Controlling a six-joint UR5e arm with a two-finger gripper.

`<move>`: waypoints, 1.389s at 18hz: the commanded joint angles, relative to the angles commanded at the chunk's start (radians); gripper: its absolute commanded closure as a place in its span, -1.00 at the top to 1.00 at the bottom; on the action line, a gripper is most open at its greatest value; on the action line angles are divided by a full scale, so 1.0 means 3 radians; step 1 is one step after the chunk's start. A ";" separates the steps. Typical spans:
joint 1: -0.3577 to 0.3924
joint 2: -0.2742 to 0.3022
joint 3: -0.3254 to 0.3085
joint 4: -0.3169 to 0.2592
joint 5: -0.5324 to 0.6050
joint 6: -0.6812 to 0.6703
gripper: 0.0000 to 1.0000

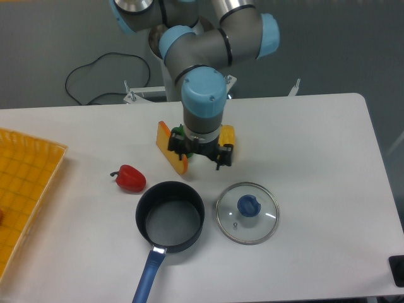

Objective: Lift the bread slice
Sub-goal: 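Move the gripper over the orange bread slice by the green pepper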

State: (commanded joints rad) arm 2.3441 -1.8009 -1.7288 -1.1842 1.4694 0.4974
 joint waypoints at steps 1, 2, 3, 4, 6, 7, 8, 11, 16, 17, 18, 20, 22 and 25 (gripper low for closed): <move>-0.0082 -0.0005 -0.0005 0.0000 0.0036 -0.0123 1.00; -0.0148 0.0000 -0.0015 -0.0040 0.0097 -0.0215 1.00; -0.0184 0.0020 -0.0051 -0.0081 0.0168 -0.0302 1.00; -0.0200 0.0076 -0.0097 -0.0163 0.0194 -0.0445 1.00; -0.0215 0.0143 -0.0148 -0.0250 0.0200 -0.0726 1.00; -0.0246 0.0148 -0.0153 -0.0286 0.0205 -0.0839 1.00; -0.0256 0.0158 -0.0169 -0.0332 0.0245 -0.0901 1.00; -0.0256 0.0210 -0.0189 -0.0383 0.0276 -0.0922 1.00; -0.0241 0.0179 -0.0195 -0.0348 0.0292 -0.0988 1.00; -0.0231 0.0179 -0.0149 -0.0353 0.0287 -0.0988 1.00; -0.0226 0.0174 -0.0118 -0.0363 0.0292 -0.0988 1.00; -0.0226 0.0174 -0.0056 -0.0383 0.0292 -0.0998 1.00; -0.0231 0.0174 -0.0031 -0.0383 0.0292 -0.0998 1.00; -0.0266 0.0154 -0.0056 -0.0373 0.0292 -0.0998 1.00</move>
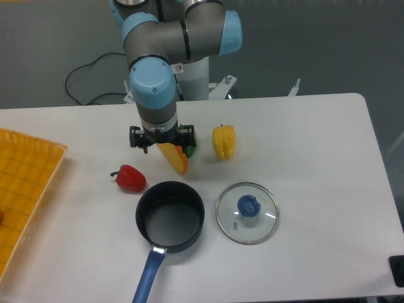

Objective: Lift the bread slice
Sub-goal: 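Lower the gripper and close it on the orange bread slice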

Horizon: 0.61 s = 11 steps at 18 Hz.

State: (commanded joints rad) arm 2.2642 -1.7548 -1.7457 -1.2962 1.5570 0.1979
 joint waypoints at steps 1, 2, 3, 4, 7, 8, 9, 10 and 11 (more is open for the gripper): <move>-0.0031 -0.0025 0.0005 0.0010 0.0000 0.0000 1.00; -0.0046 -0.0031 0.0005 0.0025 0.0005 0.0000 1.00; -0.0046 -0.0041 0.0000 0.0031 0.0005 0.0000 1.00; -0.0046 -0.0056 0.0005 0.0031 0.0005 0.0000 1.00; -0.0051 -0.0087 0.0036 0.0031 0.0000 0.0005 1.00; -0.0051 -0.0087 0.0026 0.0031 0.0000 0.0000 1.00; -0.0056 -0.0087 0.0026 0.0026 0.0000 0.0000 1.00; -0.0077 -0.0087 0.0021 0.0026 0.0005 0.0000 1.00; -0.0077 -0.0087 0.0015 0.0021 0.0010 0.0000 1.00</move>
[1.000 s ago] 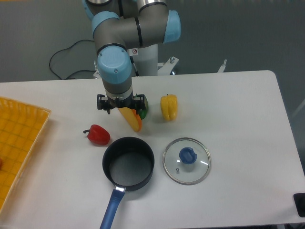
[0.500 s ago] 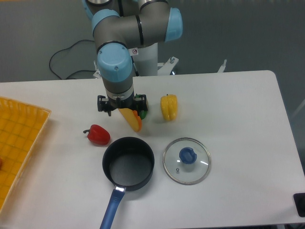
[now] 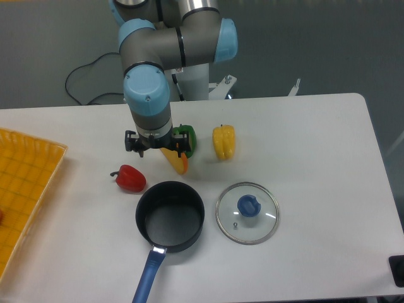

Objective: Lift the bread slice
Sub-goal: 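Lower the gripper and close it on the orange bread slice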

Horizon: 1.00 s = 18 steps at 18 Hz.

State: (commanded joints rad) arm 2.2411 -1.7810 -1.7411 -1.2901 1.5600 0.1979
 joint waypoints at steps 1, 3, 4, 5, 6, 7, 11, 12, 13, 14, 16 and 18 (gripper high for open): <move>0.0000 0.0010 -0.0020 0.0005 -0.0010 0.0010 1.00; -0.0010 -0.0030 -0.0010 -0.0020 0.0117 0.0005 1.00; -0.0046 -0.0036 -0.0015 -0.0031 0.0173 0.0000 1.00; -0.0061 -0.0046 -0.0026 -0.0036 0.0184 0.0000 1.00; -0.0061 -0.0051 -0.0046 -0.0036 0.0184 0.0005 1.00; -0.0061 -0.0056 -0.0056 -0.0036 0.0184 0.0005 1.00; -0.0061 -0.0036 -0.0102 -0.0036 0.0194 0.0010 1.00; -0.0046 -0.0031 -0.0118 -0.0041 0.0225 0.0010 1.00; -0.0031 -0.0015 -0.0128 -0.0041 0.0255 0.0010 1.00; -0.0026 -0.0010 -0.0128 -0.0041 0.0266 0.0000 1.00; -0.0020 -0.0010 -0.0118 -0.0046 0.0378 0.0000 1.00; 0.0000 -0.0010 -0.0123 -0.0056 0.0424 0.0020 1.00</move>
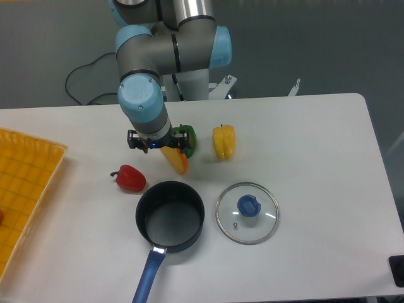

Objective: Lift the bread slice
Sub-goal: 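Lower the gripper and close it on the orange bread slice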

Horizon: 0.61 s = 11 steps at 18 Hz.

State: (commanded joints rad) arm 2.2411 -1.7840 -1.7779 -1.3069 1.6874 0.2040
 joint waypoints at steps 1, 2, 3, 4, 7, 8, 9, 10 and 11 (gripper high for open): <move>0.0020 0.0000 0.0000 0.0000 -0.0005 0.0015 1.00; 0.0041 0.0000 0.0000 -0.0010 0.0000 0.0026 1.00; 0.0061 0.0000 0.0000 -0.0020 0.0000 0.0041 1.00; 0.0077 0.0000 0.0000 -0.0021 0.0000 0.0041 1.00; 0.0082 -0.0030 0.0020 -0.0026 0.0000 0.0000 1.00; 0.0082 -0.0041 0.0010 -0.0021 0.0005 -0.0010 1.00; 0.0087 -0.0036 -0.0015 -0.0015 0.0010 -0.0005 1.00; 0.0087 -0.0036 -0.0025 -0.0015 0.0010 -0.0005 1.00; 0.0082 -0.0041 -0.0026 -0.0015 0.0010 0.0005 1.00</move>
State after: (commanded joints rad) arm 2.2657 -1.7963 -1.7856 -1.3116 1.6904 0.2055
